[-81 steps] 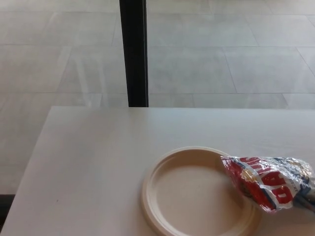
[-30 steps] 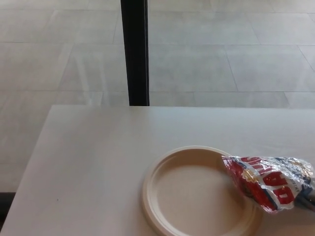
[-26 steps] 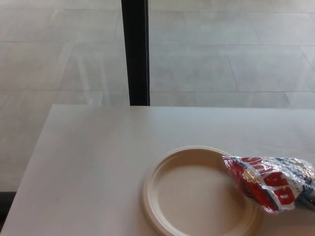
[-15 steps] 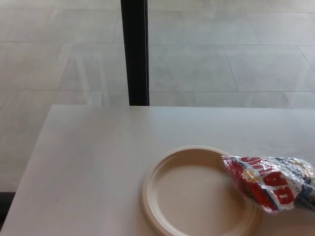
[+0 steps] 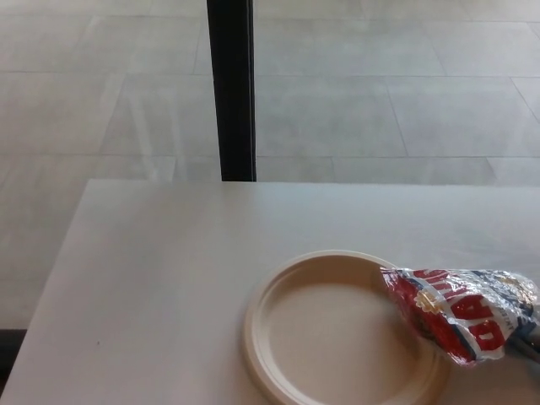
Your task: The robot uses its right hand to pick up a bag of sunflower seeds kept in the middle of the desk and tilts it over a plate kept next to it to pour out a few seeds and then puts the bag of seeds back on the desk
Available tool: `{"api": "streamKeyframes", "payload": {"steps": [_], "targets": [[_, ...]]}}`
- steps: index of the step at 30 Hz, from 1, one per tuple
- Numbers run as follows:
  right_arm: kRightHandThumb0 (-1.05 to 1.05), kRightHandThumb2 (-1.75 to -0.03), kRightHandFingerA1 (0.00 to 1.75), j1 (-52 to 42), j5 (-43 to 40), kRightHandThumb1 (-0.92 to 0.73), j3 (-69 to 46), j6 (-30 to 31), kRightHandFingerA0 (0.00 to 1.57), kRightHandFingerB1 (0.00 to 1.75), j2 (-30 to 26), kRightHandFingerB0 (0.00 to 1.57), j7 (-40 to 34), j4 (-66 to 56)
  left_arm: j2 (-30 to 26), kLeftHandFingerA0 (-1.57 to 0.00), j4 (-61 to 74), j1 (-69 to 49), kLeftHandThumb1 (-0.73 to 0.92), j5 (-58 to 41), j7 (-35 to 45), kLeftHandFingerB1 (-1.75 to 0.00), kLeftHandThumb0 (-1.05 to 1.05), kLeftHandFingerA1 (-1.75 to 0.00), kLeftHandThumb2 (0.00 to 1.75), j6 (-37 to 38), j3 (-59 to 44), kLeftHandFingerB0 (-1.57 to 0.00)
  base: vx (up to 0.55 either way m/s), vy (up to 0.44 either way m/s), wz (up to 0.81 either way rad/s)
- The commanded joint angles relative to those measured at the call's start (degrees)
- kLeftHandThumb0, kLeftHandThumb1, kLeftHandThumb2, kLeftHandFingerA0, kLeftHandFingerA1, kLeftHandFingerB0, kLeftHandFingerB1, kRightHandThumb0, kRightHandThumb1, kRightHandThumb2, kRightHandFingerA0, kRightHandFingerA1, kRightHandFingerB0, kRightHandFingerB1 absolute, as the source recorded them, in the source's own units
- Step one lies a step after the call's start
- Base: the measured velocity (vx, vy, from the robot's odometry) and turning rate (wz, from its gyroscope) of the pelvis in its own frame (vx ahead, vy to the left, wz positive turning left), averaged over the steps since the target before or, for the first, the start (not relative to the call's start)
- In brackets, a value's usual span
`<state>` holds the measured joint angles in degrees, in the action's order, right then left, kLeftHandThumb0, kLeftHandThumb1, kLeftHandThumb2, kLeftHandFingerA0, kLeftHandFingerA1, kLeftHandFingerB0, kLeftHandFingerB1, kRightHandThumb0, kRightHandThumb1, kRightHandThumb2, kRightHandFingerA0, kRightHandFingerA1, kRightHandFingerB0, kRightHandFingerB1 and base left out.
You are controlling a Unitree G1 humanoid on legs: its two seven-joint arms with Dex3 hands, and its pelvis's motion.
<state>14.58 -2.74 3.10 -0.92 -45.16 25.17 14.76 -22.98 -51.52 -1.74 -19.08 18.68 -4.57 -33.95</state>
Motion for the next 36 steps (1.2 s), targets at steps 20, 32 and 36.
{"api": "streamKeyframes", "payload": {"steps": [20,32,36], "targets": [[-0.93,-0.92,0.04,5.1,22.3,-0.53,11.3,-8.0,0.00,0.10,0.6,0.06,-6.6,7.9,0.2,-0.21,1.6,-2.4,0.62,-0.3,-0.6,-0.63,-0.69,-0.77,1.08,0.6,1.9,-0.08,0.00,0.000,0.00],[-0.92,-0.89,0.02,6.9,26.6,-0.54,12.1,-10.2,0.00,0.09,2.9,0.09,-9.5,9.0,-0.4,-0.24,-2.4,-1.6,0.53,0.3,-1.2,-0.59,-0.66,-0.74,1.11,1.6,2.4,-0.06,0.00,0.000,0.00],[-0.87,-0.86,0.03,7.0,27.9,-0.50,12.8,-10.0,0.00,0.09,2.9,0.06,-8.7,9.7,-0.2,-0.23,-2.3,-1.9,0.59,0.6,-1.6,-0.58,-0.65,-0.74,1.14,2.2,2.7,-0.03,0.00,0.000,0.00]]}}
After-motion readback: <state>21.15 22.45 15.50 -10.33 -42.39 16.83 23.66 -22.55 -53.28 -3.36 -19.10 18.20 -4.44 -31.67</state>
